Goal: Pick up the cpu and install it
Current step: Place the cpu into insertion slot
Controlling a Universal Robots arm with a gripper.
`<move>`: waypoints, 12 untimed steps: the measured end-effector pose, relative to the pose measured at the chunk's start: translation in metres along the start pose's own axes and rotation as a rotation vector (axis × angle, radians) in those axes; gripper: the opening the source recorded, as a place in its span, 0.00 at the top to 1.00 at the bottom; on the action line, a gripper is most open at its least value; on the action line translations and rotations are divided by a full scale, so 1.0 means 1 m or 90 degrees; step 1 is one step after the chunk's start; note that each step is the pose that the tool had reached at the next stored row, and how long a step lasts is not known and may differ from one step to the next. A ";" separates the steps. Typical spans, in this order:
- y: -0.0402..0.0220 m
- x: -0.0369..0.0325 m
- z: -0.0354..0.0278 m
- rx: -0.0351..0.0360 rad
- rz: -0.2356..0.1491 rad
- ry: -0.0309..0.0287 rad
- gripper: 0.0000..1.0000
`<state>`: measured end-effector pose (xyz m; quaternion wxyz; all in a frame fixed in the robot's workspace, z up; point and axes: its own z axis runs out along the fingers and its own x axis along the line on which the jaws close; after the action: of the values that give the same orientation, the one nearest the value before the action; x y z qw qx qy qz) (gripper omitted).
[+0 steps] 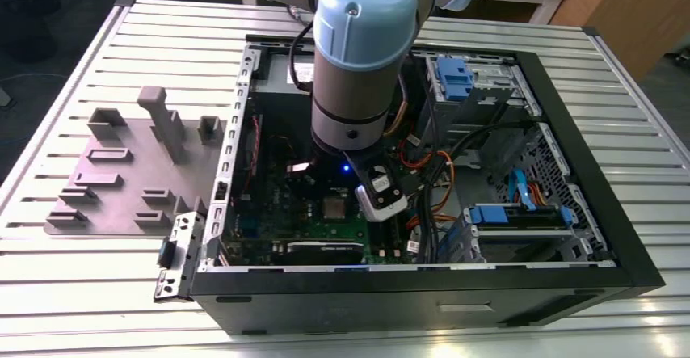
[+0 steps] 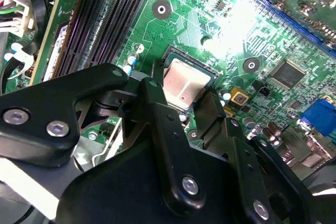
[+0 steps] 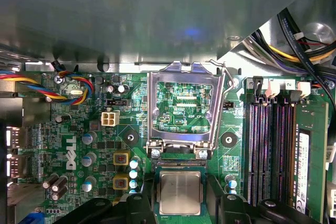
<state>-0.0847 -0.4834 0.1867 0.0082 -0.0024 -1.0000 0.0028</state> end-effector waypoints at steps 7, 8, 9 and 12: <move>0.0000 0.0000 0.0001 0.0000 0.000 0.0000 0.53; 0.0000 0.0000 0.0001 0.0000 0.000 0.0000 0.53; 0.0000 0.0000 0.0001 0.0000 0.000 0.0000 0.53; 0.0000 0.0000 0.0001 0.0000 0.000 0.0000 0.53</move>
<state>-0.0847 -0.4834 0.1866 0.0083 -0.0024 -1.0000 0.0028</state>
